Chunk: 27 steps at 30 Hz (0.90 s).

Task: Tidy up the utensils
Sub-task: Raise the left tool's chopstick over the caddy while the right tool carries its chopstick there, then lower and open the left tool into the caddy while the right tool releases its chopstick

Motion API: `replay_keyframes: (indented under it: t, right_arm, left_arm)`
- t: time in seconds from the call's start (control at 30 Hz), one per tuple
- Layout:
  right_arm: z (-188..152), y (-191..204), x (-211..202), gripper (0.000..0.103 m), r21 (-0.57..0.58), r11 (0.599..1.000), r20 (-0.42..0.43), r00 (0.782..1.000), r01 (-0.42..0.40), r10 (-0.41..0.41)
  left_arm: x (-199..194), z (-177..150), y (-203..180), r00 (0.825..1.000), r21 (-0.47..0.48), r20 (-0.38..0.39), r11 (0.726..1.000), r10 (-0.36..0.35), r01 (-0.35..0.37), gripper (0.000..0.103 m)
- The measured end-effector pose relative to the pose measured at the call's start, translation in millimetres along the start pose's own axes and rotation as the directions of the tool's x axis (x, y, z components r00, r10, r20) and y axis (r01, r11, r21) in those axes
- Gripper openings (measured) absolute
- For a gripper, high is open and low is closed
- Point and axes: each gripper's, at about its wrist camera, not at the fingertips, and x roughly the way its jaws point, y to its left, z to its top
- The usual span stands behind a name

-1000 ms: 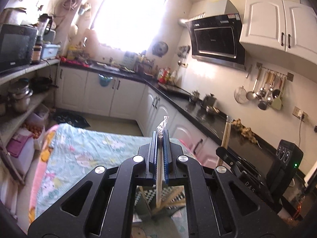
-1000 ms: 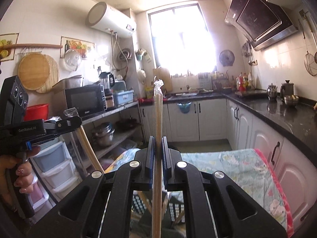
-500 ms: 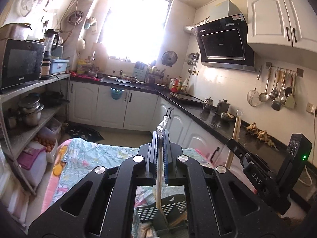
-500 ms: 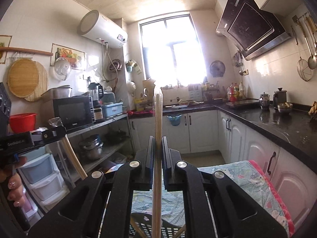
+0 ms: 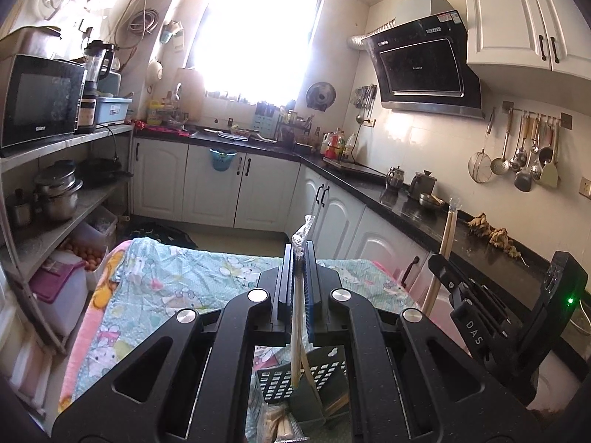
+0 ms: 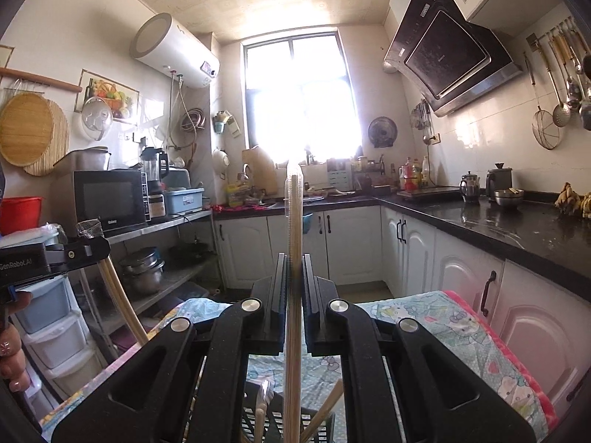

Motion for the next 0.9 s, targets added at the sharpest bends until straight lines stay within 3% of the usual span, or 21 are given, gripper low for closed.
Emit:
replay_keyframes:
  t: [0.5, 0.9]
  right_arm:
    - [-29, 14, 10, 0.008, -0.016, 1.0, -0.053, 0.999, -0.011, 0.01]
    - [-42, 17, 16, 0.008, -0.012, 1.0, -0.129, 0.991, -0.02, 0.018]
  left_arm:
    - [21, -34, -3, 0.998, 0.021, -0.065, 1.0, 0.002, 0.0, 0.002]
    - [32, -49, 3, 0.989, -0.008, -0.146, 0.999, -0.036, 0.035, 0.002]
